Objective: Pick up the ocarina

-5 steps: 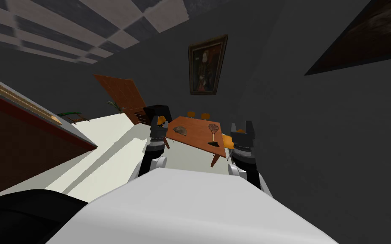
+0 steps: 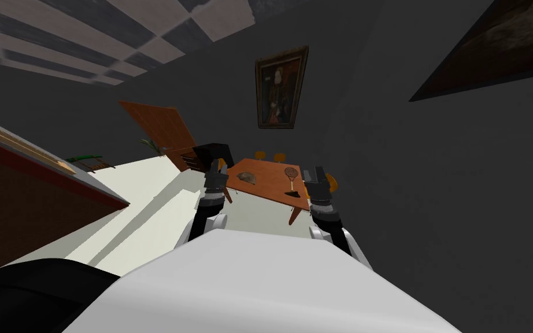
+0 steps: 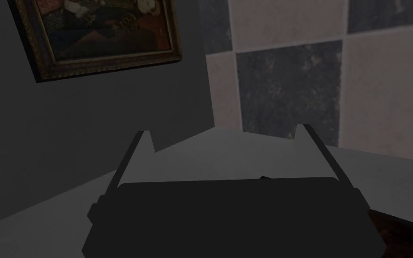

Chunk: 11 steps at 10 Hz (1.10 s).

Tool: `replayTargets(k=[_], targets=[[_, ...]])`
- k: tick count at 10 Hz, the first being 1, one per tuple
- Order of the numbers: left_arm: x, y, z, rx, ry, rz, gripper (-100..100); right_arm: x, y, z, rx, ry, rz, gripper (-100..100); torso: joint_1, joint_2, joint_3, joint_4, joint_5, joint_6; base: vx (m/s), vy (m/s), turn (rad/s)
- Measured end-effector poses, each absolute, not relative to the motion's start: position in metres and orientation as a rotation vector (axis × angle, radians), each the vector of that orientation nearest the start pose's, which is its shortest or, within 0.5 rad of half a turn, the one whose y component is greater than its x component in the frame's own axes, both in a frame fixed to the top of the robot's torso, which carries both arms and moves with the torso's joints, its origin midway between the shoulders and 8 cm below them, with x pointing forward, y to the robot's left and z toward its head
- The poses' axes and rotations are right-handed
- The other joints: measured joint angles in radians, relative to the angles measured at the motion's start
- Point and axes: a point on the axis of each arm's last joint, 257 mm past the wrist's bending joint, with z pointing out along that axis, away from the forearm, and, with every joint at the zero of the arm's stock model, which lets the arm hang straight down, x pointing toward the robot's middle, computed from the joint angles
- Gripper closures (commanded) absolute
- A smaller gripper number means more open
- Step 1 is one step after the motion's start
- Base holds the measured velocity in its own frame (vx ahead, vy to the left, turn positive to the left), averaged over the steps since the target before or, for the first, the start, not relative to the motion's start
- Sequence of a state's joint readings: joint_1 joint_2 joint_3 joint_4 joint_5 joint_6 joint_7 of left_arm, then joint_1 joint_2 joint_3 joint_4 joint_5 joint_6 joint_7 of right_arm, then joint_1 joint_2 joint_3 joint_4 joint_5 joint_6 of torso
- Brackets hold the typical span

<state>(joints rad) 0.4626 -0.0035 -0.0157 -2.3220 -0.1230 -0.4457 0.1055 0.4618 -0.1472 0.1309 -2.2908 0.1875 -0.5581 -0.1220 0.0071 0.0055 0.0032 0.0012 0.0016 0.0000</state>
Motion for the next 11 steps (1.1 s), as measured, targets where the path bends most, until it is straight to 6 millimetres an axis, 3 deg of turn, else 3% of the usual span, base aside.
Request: replayTargets(k=[5, 9, 10, 11], targets=[[0.349, 0.257, 0.044, -0.611, 0.639, -1.351, 0, 0.348, -0.131, -0.017, 0.362, 1.026, 1.51, -100, -0.001, -0.003, -0.002, -0.001, 0.0, 0.0, -0.052, 0.112, -0.012], [0.349, 0.257, 0.044, -0.611, 0.639, -1.351, 0, 0.357, -0.095, -0.079, 0.329, 1.236, 1.508, -100, -0.002, -0.005, -0.003, -0.001, 0.0, 0.0, -0.021, 0.077, 0.031], [0.349, 0.257, 0.044, -0.611, 0.639, -1.351, 0, 0.357, -0.086, -0.099, 0.314, 1.3, 1.501, -100, -0.002, -0.006, -0.003, -0.001, 0.0, 0.0, -0.029, 0.092, 0.134], [0.349, 0.257, 0.044, -0.611, 0.639, -1.351, 0, 0.358, -0.076, -0.131, 0.303, 1.384, 1.484, -100, -0.001, -0.005, -0.003, -0.001, 0.0, 0.0, -0.01, 0.088, 0.031]])
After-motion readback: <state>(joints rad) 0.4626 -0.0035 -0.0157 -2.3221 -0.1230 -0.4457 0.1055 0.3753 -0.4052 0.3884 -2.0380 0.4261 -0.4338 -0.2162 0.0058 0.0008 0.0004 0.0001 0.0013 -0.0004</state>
